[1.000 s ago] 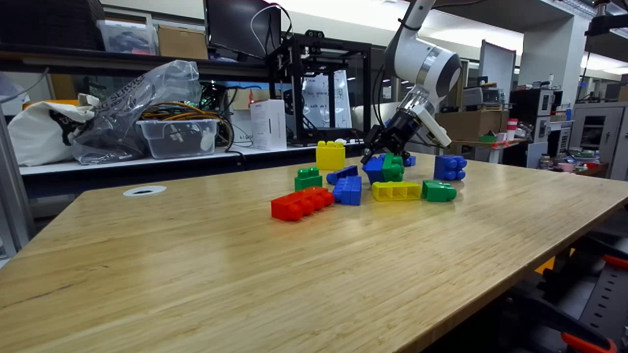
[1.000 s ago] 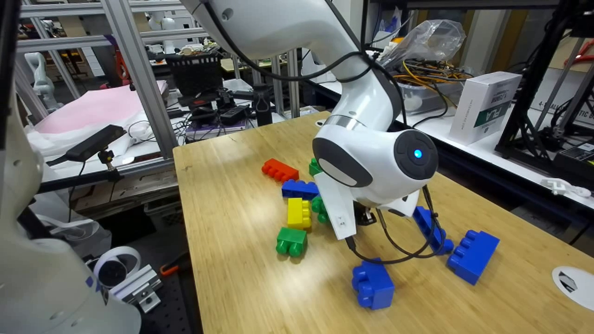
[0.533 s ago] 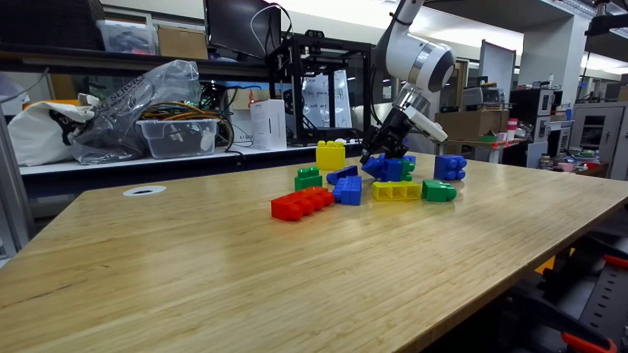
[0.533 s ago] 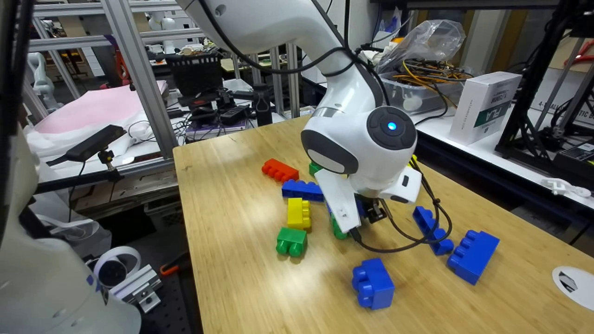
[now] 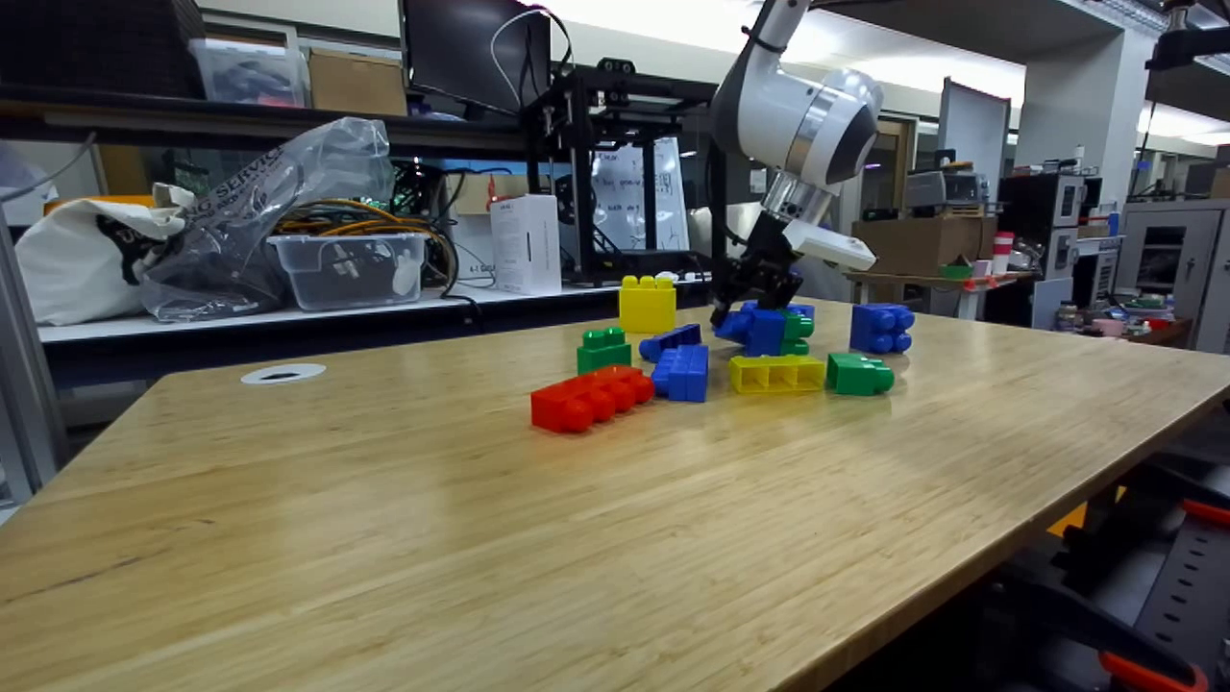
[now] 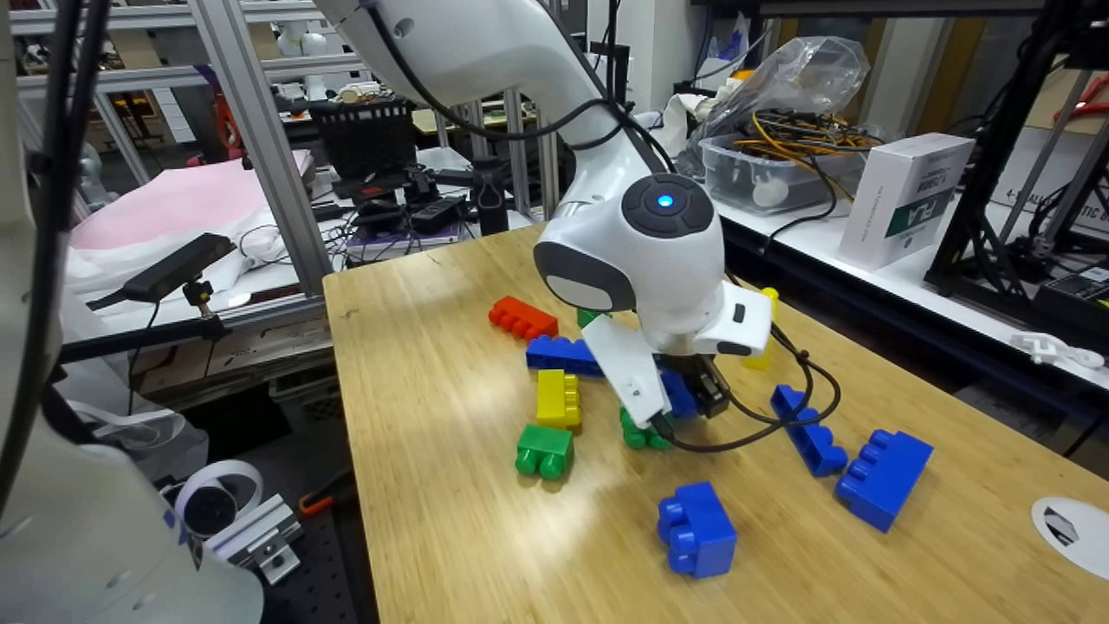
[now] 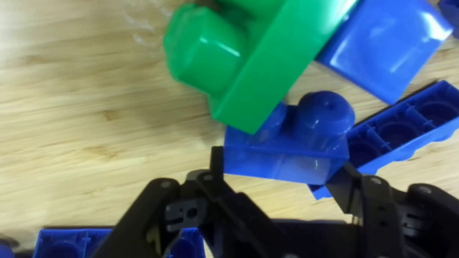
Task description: Separate the blue and green building blocks that are stacked together
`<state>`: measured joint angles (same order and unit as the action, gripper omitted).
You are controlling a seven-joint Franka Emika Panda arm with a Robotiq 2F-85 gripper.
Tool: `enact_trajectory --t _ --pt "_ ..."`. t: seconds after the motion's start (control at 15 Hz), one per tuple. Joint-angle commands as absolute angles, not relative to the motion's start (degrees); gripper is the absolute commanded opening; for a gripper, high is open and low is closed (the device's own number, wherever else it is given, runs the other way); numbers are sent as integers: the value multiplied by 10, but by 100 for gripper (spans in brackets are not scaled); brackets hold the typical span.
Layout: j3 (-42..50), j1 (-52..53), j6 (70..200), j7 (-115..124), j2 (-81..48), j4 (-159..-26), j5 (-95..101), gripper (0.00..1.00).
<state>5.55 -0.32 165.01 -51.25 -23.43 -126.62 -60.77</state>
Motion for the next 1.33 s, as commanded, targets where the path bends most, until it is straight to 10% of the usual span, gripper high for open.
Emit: enact_trajectory --t 0.0,1.27 --pt "76 22 1684 -489 -224 -1283 -568 45" --pt "174 116 1749 -405 -261 -1267 -444 45"
